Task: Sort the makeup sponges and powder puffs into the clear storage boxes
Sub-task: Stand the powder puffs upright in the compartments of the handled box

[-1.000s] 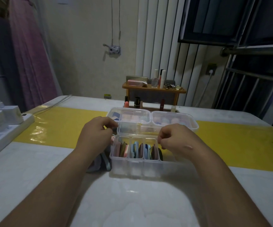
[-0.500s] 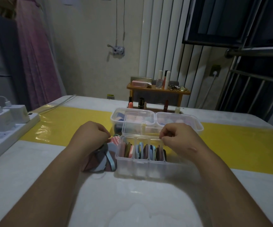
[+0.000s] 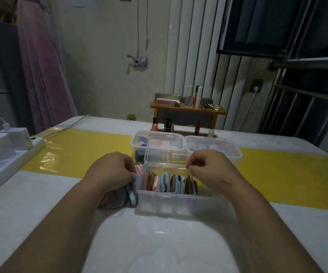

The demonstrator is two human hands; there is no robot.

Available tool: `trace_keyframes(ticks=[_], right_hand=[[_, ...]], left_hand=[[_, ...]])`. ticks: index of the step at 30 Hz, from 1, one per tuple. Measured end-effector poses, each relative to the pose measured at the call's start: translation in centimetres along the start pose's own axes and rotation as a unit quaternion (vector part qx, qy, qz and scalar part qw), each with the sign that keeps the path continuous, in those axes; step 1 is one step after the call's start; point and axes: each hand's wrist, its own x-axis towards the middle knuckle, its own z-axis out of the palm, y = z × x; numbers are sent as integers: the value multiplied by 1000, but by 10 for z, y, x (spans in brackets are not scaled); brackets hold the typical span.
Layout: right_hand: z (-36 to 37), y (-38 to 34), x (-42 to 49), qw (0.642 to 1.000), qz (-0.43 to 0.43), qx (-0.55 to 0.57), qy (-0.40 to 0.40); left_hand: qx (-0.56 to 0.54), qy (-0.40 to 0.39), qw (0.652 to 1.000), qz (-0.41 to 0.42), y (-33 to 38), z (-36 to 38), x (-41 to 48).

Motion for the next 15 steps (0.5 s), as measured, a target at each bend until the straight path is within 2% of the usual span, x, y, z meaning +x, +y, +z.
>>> trace_keyframes(ticks=[7,15], right_hand=[[0,0,0,1000,-2,3,0],[0,0,0,1000,-5,3,4]], left_hand=[[-137,53,989,-15,3,-4,-2],[-178,111,978,-22,7,-2,-3]])
